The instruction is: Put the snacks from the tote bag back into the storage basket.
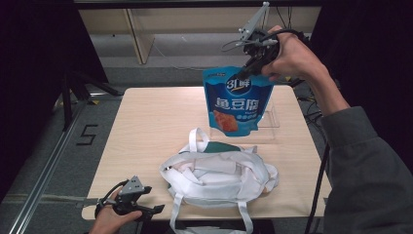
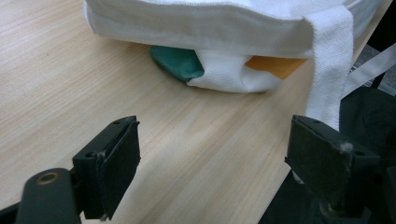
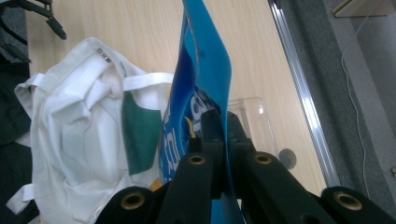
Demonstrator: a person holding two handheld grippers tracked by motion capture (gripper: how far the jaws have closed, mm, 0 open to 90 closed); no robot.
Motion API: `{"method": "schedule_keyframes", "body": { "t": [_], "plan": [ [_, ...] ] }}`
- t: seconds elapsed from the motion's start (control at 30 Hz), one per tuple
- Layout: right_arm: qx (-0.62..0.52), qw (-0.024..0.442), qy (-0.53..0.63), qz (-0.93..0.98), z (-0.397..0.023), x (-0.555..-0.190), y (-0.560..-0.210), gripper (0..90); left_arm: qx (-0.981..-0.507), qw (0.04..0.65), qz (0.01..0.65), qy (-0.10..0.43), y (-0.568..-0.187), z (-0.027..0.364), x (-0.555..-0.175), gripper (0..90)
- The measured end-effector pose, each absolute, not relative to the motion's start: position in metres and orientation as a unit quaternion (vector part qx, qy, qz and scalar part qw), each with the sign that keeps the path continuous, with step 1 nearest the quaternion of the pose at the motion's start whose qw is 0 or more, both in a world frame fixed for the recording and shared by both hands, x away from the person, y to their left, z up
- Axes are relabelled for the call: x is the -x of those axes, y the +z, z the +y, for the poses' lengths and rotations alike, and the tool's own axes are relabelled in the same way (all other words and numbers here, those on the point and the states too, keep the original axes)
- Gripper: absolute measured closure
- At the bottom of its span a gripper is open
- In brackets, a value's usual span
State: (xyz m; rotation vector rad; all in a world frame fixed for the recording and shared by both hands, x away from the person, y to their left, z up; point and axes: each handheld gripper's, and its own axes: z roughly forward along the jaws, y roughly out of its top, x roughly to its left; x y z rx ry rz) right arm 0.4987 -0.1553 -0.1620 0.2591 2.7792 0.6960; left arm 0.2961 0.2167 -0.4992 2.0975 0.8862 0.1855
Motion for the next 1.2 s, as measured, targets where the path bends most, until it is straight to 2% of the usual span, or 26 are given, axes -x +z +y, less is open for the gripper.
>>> {"method": "schedule_keyframes", "body": {
  "t": [1.2],
  "plan": [
    [-0.125, 0.123, 0.241, 0.955, -0.166, -0.58, -0.201, 90.0, -0.846, 0.396, 0.35, 0.07, -0.499, 0.219, -0.295, 16.6]
  ]
}}
